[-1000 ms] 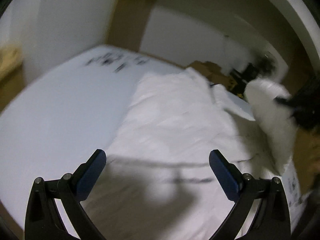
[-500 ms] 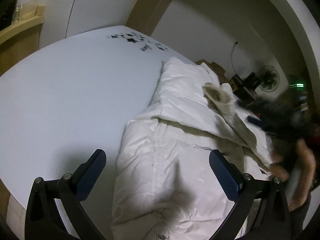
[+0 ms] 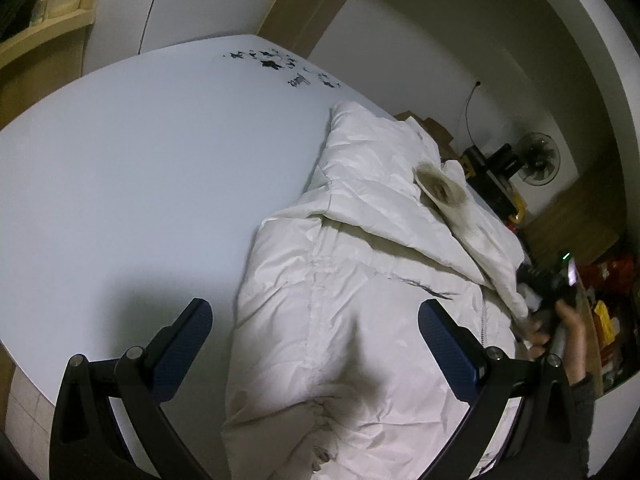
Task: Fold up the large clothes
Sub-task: 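Lay the held sleeve across the jacket body with the right tool and release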
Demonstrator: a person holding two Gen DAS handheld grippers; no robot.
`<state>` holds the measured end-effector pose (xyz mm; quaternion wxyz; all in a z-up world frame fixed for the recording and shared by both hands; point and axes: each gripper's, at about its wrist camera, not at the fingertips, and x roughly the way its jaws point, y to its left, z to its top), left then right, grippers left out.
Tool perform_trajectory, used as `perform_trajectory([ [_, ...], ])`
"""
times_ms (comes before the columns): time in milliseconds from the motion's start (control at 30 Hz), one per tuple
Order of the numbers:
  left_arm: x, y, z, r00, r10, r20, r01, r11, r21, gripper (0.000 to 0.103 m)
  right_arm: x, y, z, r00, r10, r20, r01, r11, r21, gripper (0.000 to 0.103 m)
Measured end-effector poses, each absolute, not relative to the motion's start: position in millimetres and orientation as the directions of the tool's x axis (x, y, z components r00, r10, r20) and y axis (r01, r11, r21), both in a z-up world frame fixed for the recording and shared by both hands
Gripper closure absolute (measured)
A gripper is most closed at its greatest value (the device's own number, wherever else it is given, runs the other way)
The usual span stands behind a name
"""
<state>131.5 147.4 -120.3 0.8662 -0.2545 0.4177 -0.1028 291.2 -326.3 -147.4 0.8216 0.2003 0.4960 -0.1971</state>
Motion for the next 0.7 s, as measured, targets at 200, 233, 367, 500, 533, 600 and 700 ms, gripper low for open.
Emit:
perform_trajectory([
  [200, 126.4, 137.2, -108.1, 0.642, -0.396, -0.657, -0.001, 0.856, -0.518, 0.0, 287.8, -356.7, -98.1, 0.566, -0.177, -0.805, 0.501, 0.85, 0.166, 0.017],
  [233, 126.2, 134.7, -106.3, 0.64, -0.402, -0.656, 0.005, 0.855, -0.519, 0.0, 295.4, -360.8, -94.0, 0.571, -0.191, -0.799, 0.502, 0.851, 0.155, 0.017],
  [367, 122.2, 126.6, -98.8, 0.637, -0.415, -0.65, 0.029, 0.855, -0.518, 0.0, 347.4, -368.4, -122.9, 0.453, -0.197, -0.869, 0.458, 0.888, 0.038, 0.016],
  [500, 114.9, 128.4, -94.5, 0.647, -0.399, -0.649, 0.026, 0.863, -0.504, 0.0, 365.4, -362.9, -142.3, 0.319, -0.264, -0.91, 0.446, 0.889, -0.101, 0.014],
  [533, 115.4, 130.7, -95.5, 0.649, -0.391, -0.653, 0.016, 0.865, -0.502, 0.0, 363.9, -362.6, -132.7, 0.329, -0.27, -0.905, 0.47, 0.878, -0.091, 0.014],
  [600, 118.8, 131.2, -97.6, 0.644, -0.384, -0.662, -0.002, 0.864, -0.503, 0.0, 353.5, -361.6, -108.2, 0.466, -0.289, -0.836, 0.496, 0.868, -0.023, 0.013],
  [700, 121.6, 129.0, -97.7, 0.636, -0.384, -0.67, -0.015, 0.861, -0.508, 0.0, 371.3, -351.6, -128.4, 0.407, -0.342, -0.847, 0.433, 0.889, -0.151, 0.011],
])
